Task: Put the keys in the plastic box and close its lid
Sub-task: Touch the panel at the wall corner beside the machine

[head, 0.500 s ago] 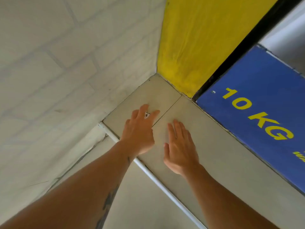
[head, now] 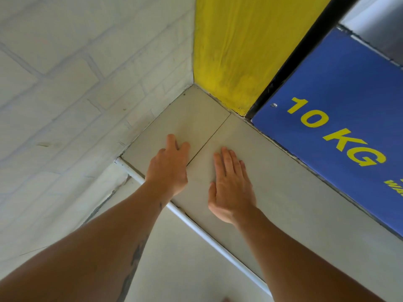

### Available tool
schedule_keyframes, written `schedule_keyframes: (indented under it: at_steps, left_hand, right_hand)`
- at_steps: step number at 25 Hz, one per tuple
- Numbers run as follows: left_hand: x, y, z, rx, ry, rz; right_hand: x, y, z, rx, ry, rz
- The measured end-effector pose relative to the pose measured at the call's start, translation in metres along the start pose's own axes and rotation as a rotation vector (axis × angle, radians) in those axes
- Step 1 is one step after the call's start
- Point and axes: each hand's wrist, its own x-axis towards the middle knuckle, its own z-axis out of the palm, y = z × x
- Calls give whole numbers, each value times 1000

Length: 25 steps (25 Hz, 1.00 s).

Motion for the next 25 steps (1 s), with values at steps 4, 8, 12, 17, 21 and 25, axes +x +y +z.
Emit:
schedule_keyframes:
  at_steps: [4, 8, 12, 17, 21, 25]
  left_hand:
    - [-8, -11, -17, -71, -76, -171]
    - [-25, -18, -25, -233, -63, -175]
    - [-53, -15, -50, -561, -100, -324]
    - [-104, -6, -123, -790, -123, -419]
    - [-152, -3, -213, -810, -118, -360]
    - [-216, 6, -322, -746, -129, -309]
  right_hand:
    - [1, -13, -25, 87, -167, 74]
    - [-7, -26, -44, 242, -239, 151]
    - [-47, -46, -53, 271, -239, 142]
    - [-101, -77, -104, 235, -132, 47]
    - [-154, -105, -179, 205, -65, -22]
    - [-220, -134, -272, 239, 4, -7]
